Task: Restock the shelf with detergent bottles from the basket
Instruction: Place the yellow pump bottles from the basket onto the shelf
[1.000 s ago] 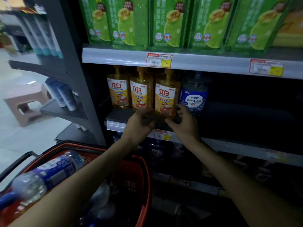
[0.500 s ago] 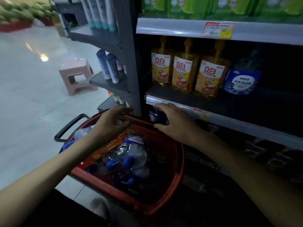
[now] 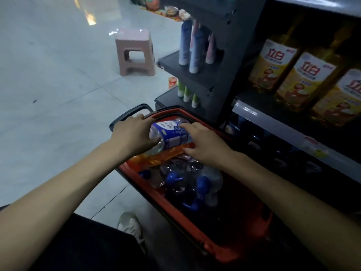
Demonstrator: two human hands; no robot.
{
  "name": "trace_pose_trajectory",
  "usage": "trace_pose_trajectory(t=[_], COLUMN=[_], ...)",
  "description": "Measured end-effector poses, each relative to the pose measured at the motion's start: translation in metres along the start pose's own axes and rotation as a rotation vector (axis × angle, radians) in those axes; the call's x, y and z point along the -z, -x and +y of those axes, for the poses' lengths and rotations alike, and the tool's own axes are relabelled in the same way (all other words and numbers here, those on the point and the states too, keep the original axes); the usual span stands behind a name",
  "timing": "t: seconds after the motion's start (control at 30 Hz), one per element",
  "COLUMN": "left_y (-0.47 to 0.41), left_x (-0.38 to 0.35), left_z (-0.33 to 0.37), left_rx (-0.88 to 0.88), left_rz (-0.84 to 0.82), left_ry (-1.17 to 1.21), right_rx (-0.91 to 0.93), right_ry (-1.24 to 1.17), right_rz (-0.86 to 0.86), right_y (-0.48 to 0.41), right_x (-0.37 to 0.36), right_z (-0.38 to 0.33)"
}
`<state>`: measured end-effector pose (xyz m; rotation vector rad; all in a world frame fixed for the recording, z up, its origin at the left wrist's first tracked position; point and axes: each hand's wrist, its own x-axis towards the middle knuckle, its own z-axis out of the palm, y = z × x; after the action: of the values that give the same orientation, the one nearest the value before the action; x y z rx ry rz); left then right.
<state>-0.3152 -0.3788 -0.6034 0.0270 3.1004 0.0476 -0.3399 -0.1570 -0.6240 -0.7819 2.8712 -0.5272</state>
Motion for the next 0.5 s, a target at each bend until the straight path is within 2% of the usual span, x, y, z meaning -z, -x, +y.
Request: trace_pose_trajectory(t=[0.17,0.3,0.4,0.5], left_y=[-0.002,-0.007,-0.008,-0.007], left_x=[-0.009,-0.01,-0.011,-0.015], left_z=[-0.026,-0.042,-0.042,-0.039], left_rx=[0.144,0.253,0.35,0.434], left_rz=[-0.086,-0.231,-0.206,-0.091], left_ry=[0.233,0.409,0.654,0.835], right_rx=[0.084,0.139,0.112,0.116], right_ry=[0.171,0.317,0.341,0.372], right_rz=[0.012,0.008,0.069,0.128], right_y=[-0.046,-0.056,-0.057,-0.055], right_x=[-0.03,-0.06,-0.077,-0.08], right_z=[-0.032,-0.049,-0.054,-0.053])
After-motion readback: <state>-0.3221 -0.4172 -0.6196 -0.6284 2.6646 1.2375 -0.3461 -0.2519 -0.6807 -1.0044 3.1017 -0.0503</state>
